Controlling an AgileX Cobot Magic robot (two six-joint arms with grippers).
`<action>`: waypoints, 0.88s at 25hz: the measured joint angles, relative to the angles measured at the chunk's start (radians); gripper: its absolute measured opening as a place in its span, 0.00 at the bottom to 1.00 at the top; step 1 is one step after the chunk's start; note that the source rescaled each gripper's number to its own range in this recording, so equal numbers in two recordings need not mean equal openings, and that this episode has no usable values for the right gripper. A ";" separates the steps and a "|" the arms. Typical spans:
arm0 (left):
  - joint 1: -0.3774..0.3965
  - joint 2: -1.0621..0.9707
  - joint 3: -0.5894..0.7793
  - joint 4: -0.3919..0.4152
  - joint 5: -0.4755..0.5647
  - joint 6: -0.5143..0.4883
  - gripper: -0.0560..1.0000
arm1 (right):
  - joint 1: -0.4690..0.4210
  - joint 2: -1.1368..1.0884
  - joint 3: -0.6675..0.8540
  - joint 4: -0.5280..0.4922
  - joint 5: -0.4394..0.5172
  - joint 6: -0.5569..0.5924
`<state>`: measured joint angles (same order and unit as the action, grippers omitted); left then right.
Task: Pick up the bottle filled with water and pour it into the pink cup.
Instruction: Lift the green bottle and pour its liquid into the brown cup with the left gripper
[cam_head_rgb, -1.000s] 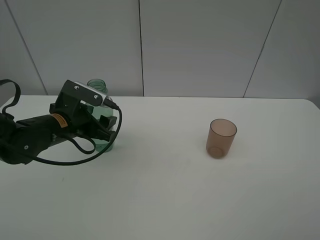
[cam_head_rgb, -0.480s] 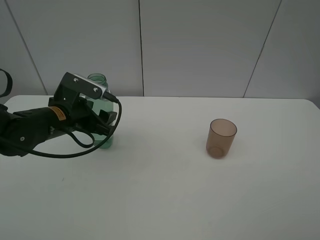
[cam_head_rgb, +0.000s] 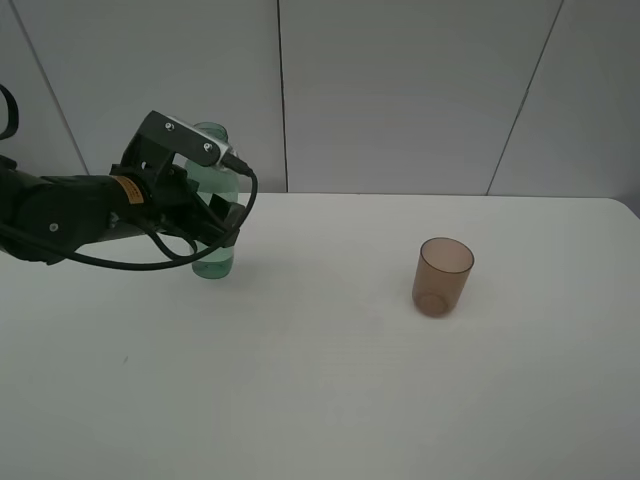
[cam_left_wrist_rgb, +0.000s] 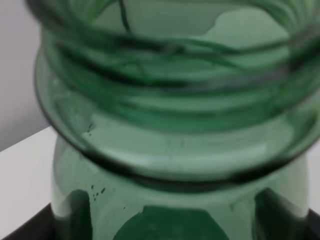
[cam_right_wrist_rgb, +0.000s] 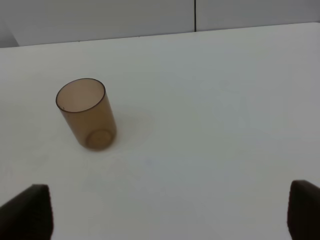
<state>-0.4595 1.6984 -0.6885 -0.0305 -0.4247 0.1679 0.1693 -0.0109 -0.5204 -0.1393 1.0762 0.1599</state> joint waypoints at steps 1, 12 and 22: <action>0.000 -0.003 -0.021 0.012 0.032 0.000 0.15 | 0.000 0.000 0.000 0.000 0.000 0.000; -0.021 -0.004 -0.228 0.111 0.325 0.001 0.14 | 0.000 0.000 0.000 0.000 0.000 0.000; -0.081 -0.004 -0.390 0.172 0.485 0.001 0.14 | 0.000 0.000 0.000 0.000 0.000 0.000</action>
<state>-0.5403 1.6942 -1.0781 0.1412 0.0600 0.1688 0.1693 -0.0109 -0.5204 -0.1393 1.0762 0.1599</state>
